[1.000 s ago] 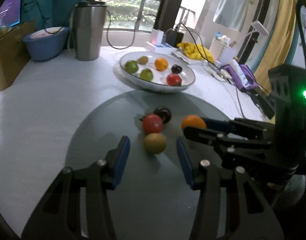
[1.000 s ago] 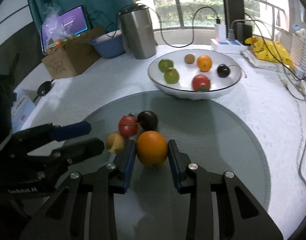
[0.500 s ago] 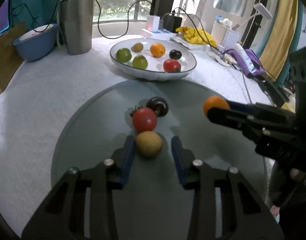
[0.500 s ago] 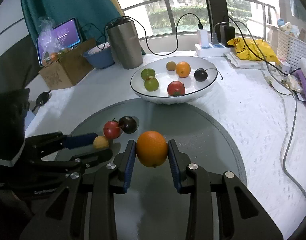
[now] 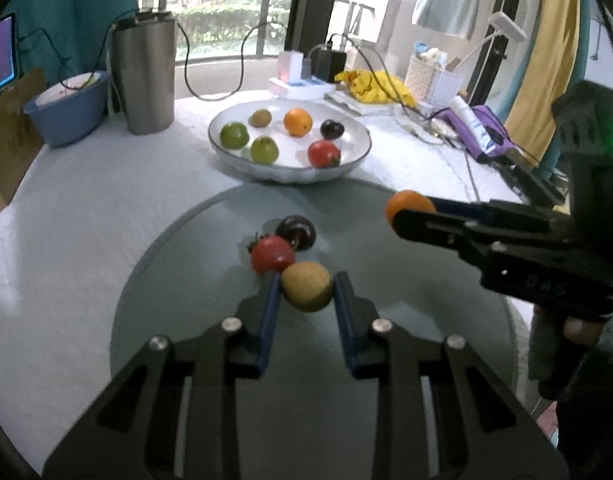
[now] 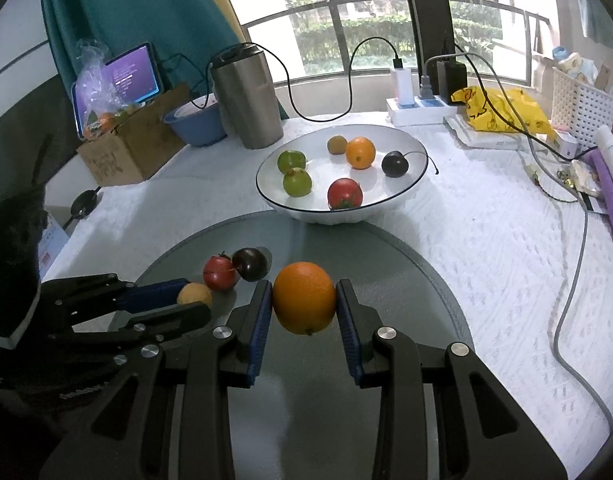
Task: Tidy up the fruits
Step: 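Carry the yellowish plum and orange over the white plate with both grippers, then lower the plum and orange onto the plate and open both grippers, then move both grippers back to the last two fruits on the mat, then grasp the small red tomato with the left gripper while the right gripper grasps the dark plum, then carry the red tomato and dark plum over the white plate with both grippers, then lower the tomato and dark plum onto the plate and open both grippers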
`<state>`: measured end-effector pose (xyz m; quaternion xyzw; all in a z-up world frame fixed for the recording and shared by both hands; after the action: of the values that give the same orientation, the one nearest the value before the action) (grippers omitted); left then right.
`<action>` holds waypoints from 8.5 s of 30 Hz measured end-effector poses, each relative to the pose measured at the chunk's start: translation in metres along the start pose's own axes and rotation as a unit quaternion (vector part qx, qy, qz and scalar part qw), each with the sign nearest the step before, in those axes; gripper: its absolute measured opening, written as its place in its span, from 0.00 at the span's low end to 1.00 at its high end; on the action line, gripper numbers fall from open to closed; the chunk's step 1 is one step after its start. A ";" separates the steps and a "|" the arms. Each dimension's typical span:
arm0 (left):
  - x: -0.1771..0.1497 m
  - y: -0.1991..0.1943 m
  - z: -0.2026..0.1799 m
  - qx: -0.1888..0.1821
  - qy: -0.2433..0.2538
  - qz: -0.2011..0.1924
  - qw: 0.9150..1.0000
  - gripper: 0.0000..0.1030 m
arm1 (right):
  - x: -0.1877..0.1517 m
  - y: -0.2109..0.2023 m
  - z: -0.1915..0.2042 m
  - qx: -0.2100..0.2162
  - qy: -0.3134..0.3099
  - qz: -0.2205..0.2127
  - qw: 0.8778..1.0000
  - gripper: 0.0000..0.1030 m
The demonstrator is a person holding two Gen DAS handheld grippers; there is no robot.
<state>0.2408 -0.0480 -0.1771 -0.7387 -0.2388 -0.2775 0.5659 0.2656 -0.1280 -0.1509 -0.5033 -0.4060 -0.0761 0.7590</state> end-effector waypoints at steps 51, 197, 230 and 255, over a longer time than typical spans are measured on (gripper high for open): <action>0.119 0.062 0.033 -0.015 0.035 -0.040 0.998 0.28 | 0.084 0.052 -0.041 -0.017 -0.002 -0.010 1.000 0.34; 0.017 -0.004 0.079 0.009 -0.064 -0.034 0.997 0.28 | 0.005 0.074 0.065 0.024 -0.093 0.063 0.993 0.30; 0.101 0.041 0.031 -0.007 0.008 -0.041 0.999 0.28 | 0.069 0.045 -0.032 -0.016 -0.037 -0.001 0.999 0.30; 0.123 0.107 0.046 -0.014 0.002 -0.006 1.000 0.28 | 0.081 0.086 -0.062 -0.055 -0.050 0.008 0.997 0.30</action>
<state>0.4082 -0.0247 -0.1780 -0.7446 -0.2383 -0.2857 0.5542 0.3976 -0.1137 -0.1651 -0.5507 -0.4347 -0.0667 0.7094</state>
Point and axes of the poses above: each gripper's, at about its wrist camera, not at the fingertips, and y roughly the way its jaws point, z to its left, x to its top, the point moved 9 cm from there along y, roughly the way its jaws point, and after that the axes turned 3 degrees about -x, right-handed, at the moved point
